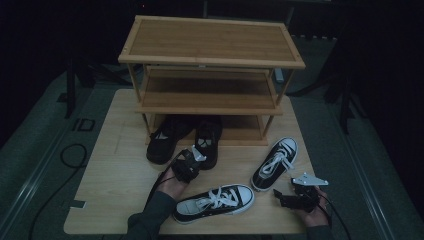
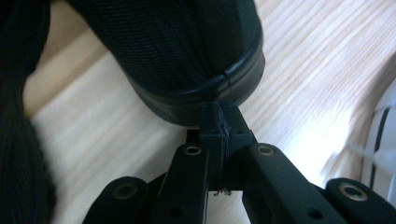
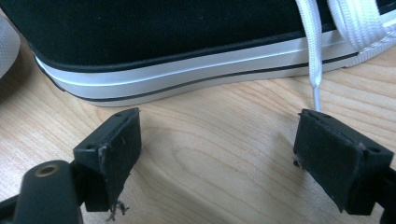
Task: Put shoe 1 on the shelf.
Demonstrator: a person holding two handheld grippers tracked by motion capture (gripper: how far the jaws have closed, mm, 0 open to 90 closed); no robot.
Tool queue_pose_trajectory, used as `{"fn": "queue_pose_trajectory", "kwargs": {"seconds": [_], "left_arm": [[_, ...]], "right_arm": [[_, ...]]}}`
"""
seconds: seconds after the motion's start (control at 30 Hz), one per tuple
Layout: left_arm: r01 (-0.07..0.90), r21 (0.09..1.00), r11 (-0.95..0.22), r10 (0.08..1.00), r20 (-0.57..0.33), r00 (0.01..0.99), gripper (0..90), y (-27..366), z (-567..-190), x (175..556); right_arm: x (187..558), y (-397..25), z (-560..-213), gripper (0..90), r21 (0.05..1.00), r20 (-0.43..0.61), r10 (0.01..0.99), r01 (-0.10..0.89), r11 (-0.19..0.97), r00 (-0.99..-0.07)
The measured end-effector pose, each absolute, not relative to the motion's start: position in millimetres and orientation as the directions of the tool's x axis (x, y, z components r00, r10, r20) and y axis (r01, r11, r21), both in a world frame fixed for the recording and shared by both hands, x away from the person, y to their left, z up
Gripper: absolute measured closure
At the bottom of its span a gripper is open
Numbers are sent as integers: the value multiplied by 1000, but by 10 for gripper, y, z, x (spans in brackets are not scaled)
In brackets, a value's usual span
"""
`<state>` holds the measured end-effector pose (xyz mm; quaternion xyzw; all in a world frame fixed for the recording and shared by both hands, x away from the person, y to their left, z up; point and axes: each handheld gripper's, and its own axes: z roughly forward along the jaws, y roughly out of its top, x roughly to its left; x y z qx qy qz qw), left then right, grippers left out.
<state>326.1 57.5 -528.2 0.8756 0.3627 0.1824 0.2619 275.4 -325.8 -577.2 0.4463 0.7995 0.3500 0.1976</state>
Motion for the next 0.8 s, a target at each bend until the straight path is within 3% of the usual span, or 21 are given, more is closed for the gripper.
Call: {"fn": "queue_pose_trajectory", "kwargs": {"seconds": [0.3, 0.8], "left_arm": [[489, 538, -687, 654, 164, 739, 888, 374, -5275, 3270], [468, 525, -711, 613, 139, 777, 896, 274, -5296, 3419]], "right_arm": [[2754, -3258, -5772, 150, 736, -4, 852, 575, 357, -524], [2754, -3258, -5772, 150, 736, -3, 852, 576, 356, -523]]}}
